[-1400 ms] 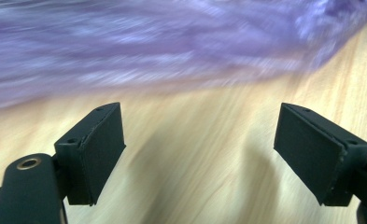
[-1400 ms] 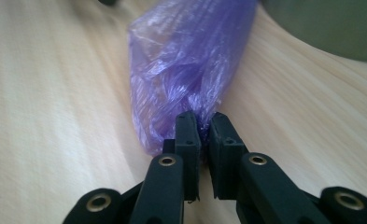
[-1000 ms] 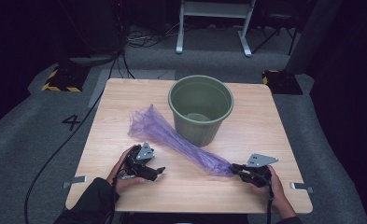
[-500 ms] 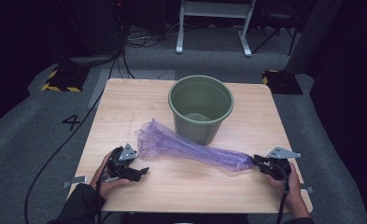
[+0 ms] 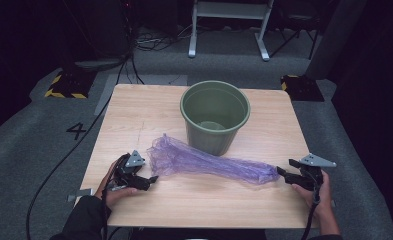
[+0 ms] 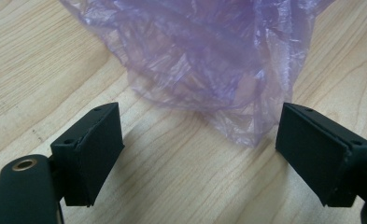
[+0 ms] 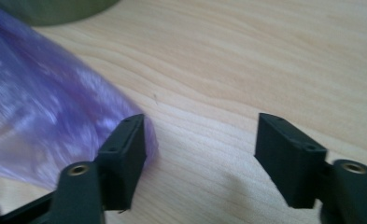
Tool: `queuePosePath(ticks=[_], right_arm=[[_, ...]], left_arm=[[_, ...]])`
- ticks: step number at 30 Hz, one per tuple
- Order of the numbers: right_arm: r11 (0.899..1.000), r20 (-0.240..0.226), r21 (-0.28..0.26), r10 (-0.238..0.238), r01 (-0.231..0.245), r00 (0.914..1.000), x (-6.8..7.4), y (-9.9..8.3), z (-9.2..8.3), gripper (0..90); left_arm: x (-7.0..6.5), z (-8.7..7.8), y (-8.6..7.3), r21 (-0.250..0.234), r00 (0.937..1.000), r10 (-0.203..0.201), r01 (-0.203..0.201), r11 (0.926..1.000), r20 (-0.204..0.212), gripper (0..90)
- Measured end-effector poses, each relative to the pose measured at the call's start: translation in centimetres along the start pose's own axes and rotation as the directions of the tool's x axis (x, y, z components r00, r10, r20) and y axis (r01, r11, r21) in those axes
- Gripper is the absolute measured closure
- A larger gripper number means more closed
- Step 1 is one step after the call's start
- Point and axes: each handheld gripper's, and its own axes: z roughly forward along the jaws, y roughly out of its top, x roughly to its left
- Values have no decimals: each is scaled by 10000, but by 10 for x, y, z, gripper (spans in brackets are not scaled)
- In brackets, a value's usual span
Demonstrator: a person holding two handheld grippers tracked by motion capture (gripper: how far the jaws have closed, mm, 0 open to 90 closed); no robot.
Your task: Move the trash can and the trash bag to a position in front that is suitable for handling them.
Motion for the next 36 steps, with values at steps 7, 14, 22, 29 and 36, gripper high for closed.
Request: queuePosePath(ticks=[7,14,22,29,36], right_arm=[[9981,345,-493,-340,357,9988,6,15,-25,259],[9899,-144,-1338,-483,459,9987,20,28,-42,249],[9923,-1193,-747,-1076,991,9870,53,24,-21,294],[9992,-1305,27,-395,402,9907,42,8,4,410],[9969,-1269,198,-732,763,9892,36,5,12,707]], left_arm=[[0,3,3,-9,9999,94,-94,10000,121,142],[-2,7,6,-12,9997,178,-178,9998,184,143],[-5,7,6,-36,9994,240,-239,9997,257,148],[-4,5,5,0,9987,361,-361,9993,369,153],[-2,0,2,85,9985,317,-321,9994,453,156]])
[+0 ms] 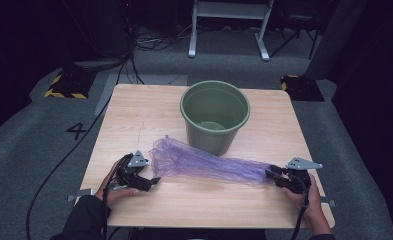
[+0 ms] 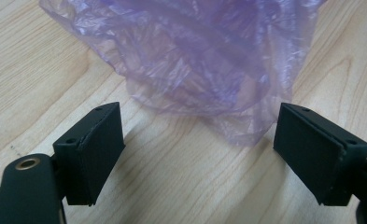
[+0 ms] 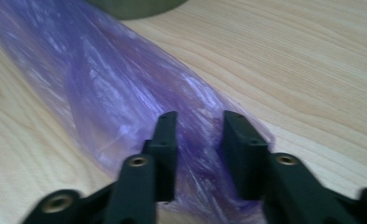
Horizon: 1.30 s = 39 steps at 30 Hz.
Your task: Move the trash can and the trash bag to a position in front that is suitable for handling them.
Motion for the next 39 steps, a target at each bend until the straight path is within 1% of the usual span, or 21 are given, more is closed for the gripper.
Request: queuePosePath(ticks=[1,5,8,11,12,14,17,18,19,22,23,25,27,29,31,32,34,35,36,37,39], right_arm=[[10000,224,-18,-44,44,9997,-4,-1,2,763],[9996,704,-235,167,-150,9974,-11,0,4,814],[9992,1094,-352,212,-175,9938,-17,3,5,812],[9984,1155,-451,401,-351,9925,-21,4,8,798],[9989,1545,-439,252,-186,9877,-23,7,11,771],[9988,1670,-478,199,-121,9858,-25,10,15,731],[9992,2298,-390,58,32,9732,-26,15,23,632],[9992,2298,-390,58,32,9732,-26,15,23,632],[9984,2568,-504,383,-262,9657,-29,19,27,532],[9965,2619,-679,653,-491,9629,-29,23,27,454],[9928,2703,-1027,870,-612,9588,-27,27,22,403],[9901,2741,-1321,827,-476,9581,-23,32,15,352],[9870,2723,-1532,904,-496,9580,-21,34,11,344],[9785,2385,-1948,1140,-675,9644,-15,38,0,336],[9763,1946,-2070,1049,-637,9753,-8,39,-7,348],[9763,1946,-2070,1049,-637,9753,-8,39,-7,348],[9809,1723,-1827,983,-663,9801,0,38,-10,384],[9837,1284,-1597,1033,-822,9863,10,37,-9,411],[9837,1284,-1597,1033,-822,9863,10,37,-9,411],[9857,864,-1337,1147,-1026,9896,20,34,-3,419],[9897,562,-983,1100,-1041,9923,28,33,6,418]], left_arm=[[1,-2,-1,40,10000,24,-24,10000,-15,156],[3,-5,-4,61,10000,-45,45,10000,-86,157],[7,-9,-5,52,9997,-88,89,9999,-230,163],[11,-11,-7,-41,9990,-303,302,9995,-326,161],[14,-12,-8,26,9981,-416,418,9991,-454,162],[17,-12,-8,73,9974,-446,450,9990,-560,163],[19,-10,-8,-10,9966,-510,510,9987,-647,167],[19,-10,-8,-10,9966,-510,510,9987,-647,170],[19,-8,-7,-18,9971,-518,517,9987,-559,171],[17,-8,-6,-144,9982,-431,426,9990,-427,176],[14,-9,-5,-293,9991,-350,344,9990,-227,174],[12,-10,-3,-386,9996,-219,211,9990,-201,174],[12,-10,-2,-398,9996,-220,214,9990,-164,174],[9,-12,0,-570,9995,-305,306,9979,18,170],[8,-13,2,-689,9996,-238,249,9973,170,170],[8,-13,2,-689,9996,-238,249,9973,170,170],[6,-10,4,-647,9993,-234,252,9976,278,173],[3,-5,5,-531,9995,-118,133,9985,292,175],[3,-5,5,-531,9995,-118,133,9985,292,180],[1,0,8,-478,9993,-37,55,9988,375,187],[-2,3,10,-523,9983,77,-46,9986,583,204]])
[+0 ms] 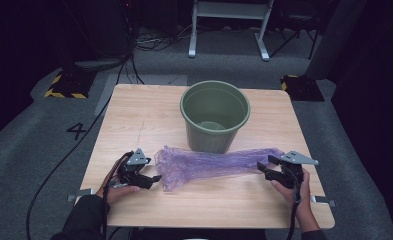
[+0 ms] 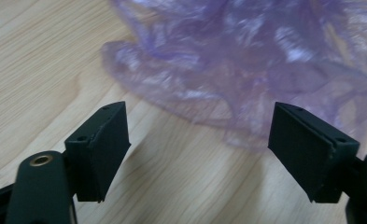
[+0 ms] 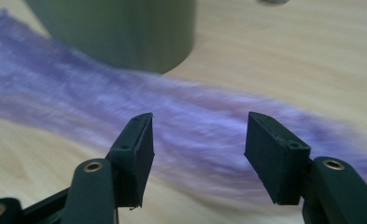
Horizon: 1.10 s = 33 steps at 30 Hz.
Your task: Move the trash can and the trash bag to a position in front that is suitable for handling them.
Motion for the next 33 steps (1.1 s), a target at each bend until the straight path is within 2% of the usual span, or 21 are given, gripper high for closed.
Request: queuePosePath(ticks=[4,5,6,8,9,10,14,15,18,19,20,22,24,26,27,29,33], right_arm=[[9998,75,136,125,-126,9999,7,0,11,366],[9992,350,18,407,-408,9986,5,1,17,355],[9980,475,-65,638,-636,9968,3,1,21,349],[9967,638,-129,806,-799,9947,0,1,24,348],[9928,815,-211,1191,-1178,9895,-7,1,29,346],[9907,883,-231,1356,-1341,9868,-11,1,32,349],[9890,1129,-153,1482,-1474,9825,-17,0,36,371],[9912,1419,40,1306,-1325,9812,-21,0,41,407],[9908,1525,196,1293,-1338,9798,-23,-2,45,427],[9915,1646,275,1207,-1269,9789,-25,-2,48,447],[9919,1672,295,1169,-1235,9790,-26,-3,49,457],[9919,1704,406,1120,-1205,9790,-29,-3,52,481],[9920,1594,486,1072,-1162,9814,-30,-3,53,512],[9938,1505,525,887,-976,9846,-31,-3,54,553],[9938,1439,597,843,-937,9860,-31,-2,54,584],[9941,1336,776,648,-756,9889,-33,-2,56,635],[9938,1098,962,453,-560,9929,-38,0,58,711]], left_arm=[[-5,5,3,-4,9995,193,-193,9998,243,246],[-7,9,5,114,9986,357,-361,9993,384,313],[-9,10,6,176,9983,442,-449,9988,381,330],[-10,12,6,176,9977,524,-532,9984,437,361],[-14,14,8,171,9955,685,-698,9974,654,444],[-15,15,9,186,9957,712,-724,9972,585,456],[-19,17,11,196,9922,946,-965,9951,805,511],[-22,18,12,201,9914,1024,-1043,9943,816,510],[-27,19,13,253,9887,1164,-1193,9925,949,503],[-29,21,14,286,9862,1317,-1352,9904,999,487],[-30,21,14,304,9861,1304,-1341,9905,1031,456],[-28,21,14,364,9878,1183,-1225,9918,1014,357],[-27,20,13,346,9889,1068,-1108,9932,1032,300],[-21,13,10,204,9920,758,-782,9967,1011,248],[-21,13,10,204,9920,758,-782,9967,1011,231],[-15,6,6,151,9952,634,-647,9978,746,204],[-5,-3,0,113,9990,335,-338,9994,306,205]])
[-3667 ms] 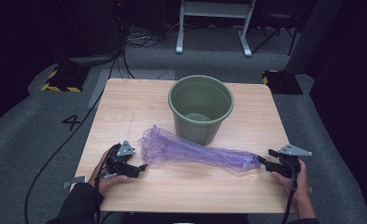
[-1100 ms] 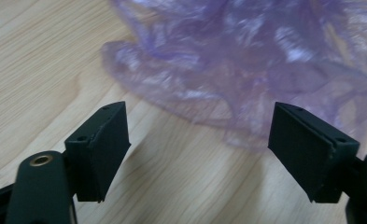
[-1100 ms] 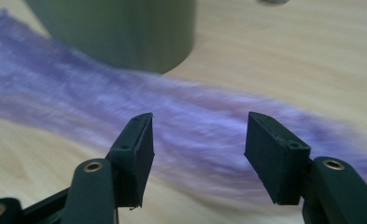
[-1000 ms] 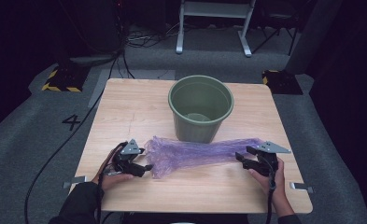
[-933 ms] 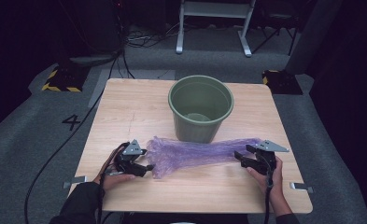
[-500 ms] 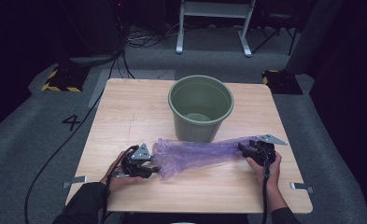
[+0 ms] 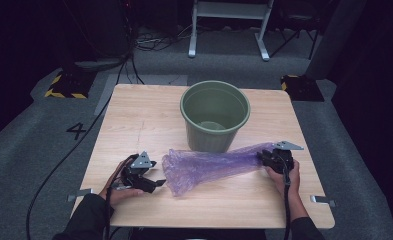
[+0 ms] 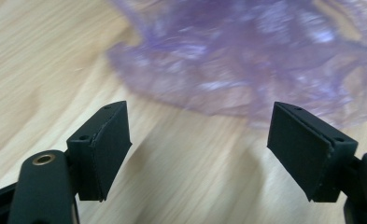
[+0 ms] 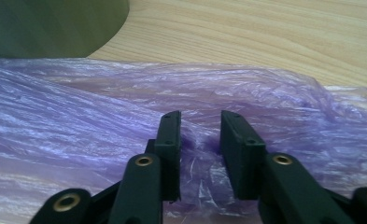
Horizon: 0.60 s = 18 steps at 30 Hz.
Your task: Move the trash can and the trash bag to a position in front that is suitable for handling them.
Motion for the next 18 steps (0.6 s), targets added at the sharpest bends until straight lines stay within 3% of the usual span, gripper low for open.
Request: queuePosePath(ticks=[1,2,6,8,12,18], right_arm=[[10000,-27,4,-69,69,10000,-1,0,0,731],[9997,-94,21,-226,226,9997,-2,1,1,745],[9985,-36,-283,-468,467,9989,-5,1,-1,821],[9934,-67,-952,-647,638,9979,-6,0,-6,867],[9849,-181,-1330,-1138,1105,9933,-3,2,-14,899],[9709,-424,-2007,-1421,1309,9889,3,7,-25,871]], left_arm=[[0,0,0,0,10000,0,0,10000,0,208],[5,-3,-3,59,9994,-55,57,10000,-332,209],[11,-4,-6,153,9983,-245,253,9996,-525,209],[13,-2,-8,360,9968,-228,256,9990,-768,214],[14,0,-8,416,9965,-242,276,9988,-797,210],[12,3,-5,434,9971,-223,255,9987,-723,200]])
